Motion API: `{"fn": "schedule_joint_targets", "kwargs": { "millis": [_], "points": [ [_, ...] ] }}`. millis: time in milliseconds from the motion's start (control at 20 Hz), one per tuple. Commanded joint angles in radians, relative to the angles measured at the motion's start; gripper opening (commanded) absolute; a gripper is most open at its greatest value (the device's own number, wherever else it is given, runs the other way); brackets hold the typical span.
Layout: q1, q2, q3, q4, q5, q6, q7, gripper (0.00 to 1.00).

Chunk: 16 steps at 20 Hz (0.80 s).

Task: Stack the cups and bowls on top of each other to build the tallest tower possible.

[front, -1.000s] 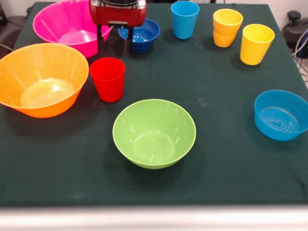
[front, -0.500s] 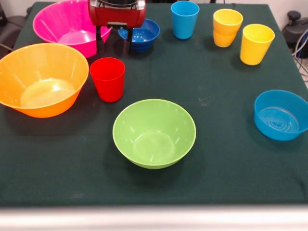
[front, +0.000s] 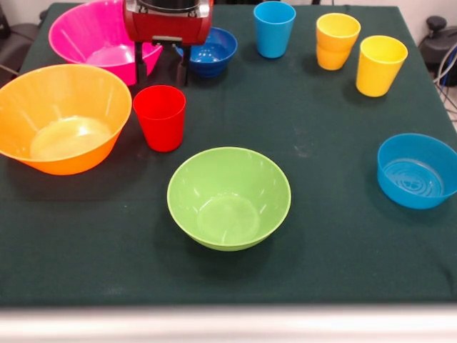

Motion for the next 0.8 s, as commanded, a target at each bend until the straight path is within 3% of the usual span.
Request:
{"fn": "schedule_joint_targets", "kwargs": {
  "millis": [50,800],
  "points": [
    [0.019,0.065,0.071,-0.040,0.009,0.061,0.001,1.00],
    [0.047,0.081,0.061,-0.054,0.014,0.047,0.037,1.00]
  ]
}}
